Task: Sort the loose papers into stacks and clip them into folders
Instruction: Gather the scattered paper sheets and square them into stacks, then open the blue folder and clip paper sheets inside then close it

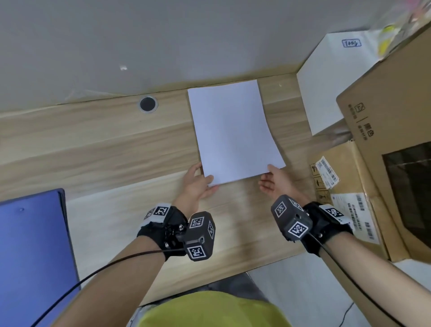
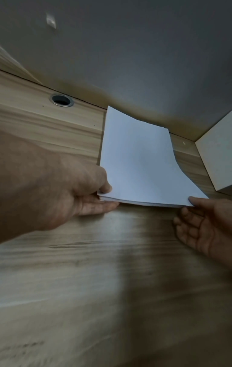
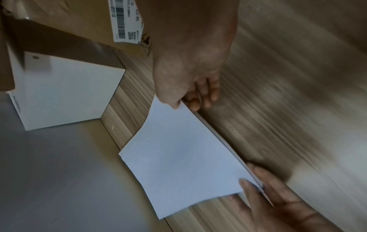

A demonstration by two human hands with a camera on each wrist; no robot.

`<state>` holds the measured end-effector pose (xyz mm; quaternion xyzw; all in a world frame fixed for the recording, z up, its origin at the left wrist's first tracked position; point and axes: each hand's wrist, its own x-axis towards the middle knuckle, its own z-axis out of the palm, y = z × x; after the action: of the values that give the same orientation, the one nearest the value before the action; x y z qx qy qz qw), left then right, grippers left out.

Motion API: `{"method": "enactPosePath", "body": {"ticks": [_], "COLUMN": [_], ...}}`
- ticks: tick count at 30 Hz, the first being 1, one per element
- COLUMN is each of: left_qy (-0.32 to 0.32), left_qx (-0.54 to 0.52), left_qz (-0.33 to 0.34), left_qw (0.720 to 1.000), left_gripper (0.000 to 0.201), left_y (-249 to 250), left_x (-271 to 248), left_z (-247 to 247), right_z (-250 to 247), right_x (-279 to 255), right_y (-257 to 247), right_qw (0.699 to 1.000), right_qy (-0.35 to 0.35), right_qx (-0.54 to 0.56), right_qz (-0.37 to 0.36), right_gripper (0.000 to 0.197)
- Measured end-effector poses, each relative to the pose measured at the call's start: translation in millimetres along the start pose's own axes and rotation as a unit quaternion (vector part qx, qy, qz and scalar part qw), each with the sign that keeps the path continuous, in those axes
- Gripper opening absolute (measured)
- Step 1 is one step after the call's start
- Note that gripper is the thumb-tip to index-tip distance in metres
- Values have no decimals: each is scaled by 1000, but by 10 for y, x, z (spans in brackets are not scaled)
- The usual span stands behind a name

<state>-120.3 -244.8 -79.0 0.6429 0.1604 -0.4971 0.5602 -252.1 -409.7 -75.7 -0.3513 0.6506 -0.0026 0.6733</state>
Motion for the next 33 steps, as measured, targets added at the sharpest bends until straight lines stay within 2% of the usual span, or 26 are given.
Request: {"method": "enactPosePath", "body": {"ticks": [2, 6, 12, 17, 23, 29, 33], "left_qy": [3, 18, 27, -14, -55, -10, -26], "left_qx": [14, 32, 73, 102, 126, 117, 134], "left_qz": [5, 22, 70, 88, 62, 19, 0], "left_qw": [1000, 999, 994, 991, 989, 993, 991], "left_gripper": [50, 54, 68, 53, 43, 33, 26], "left_y": [-6, -17, 15, 176, 225, 52, -76], "left_x": [24, 92, 83, 37, 54, 51, -45], "left_z": [76, 176, 264, 269, 181, -66, -412], "right_z": [-6, 14, 37, 119, 142, 105, 101], "right_x": [50, 46, 38, 77, 65, -39, -170], "right_y": [12, 8, 42, 49, 7, 206, 473], "right_qw": [1000, 996, 993, 990, 991, 992, 990], "right_qy": [9, -29, -79, -111, -119, -116, -128], "right_qx": [17, 79, 85, 59, 12, 3, -57], "right_qz": [-8, -14, 34, 58, 50, 53, 29], "right_gripper": [23, 21, 21, 22, 22, 20, 17]}}
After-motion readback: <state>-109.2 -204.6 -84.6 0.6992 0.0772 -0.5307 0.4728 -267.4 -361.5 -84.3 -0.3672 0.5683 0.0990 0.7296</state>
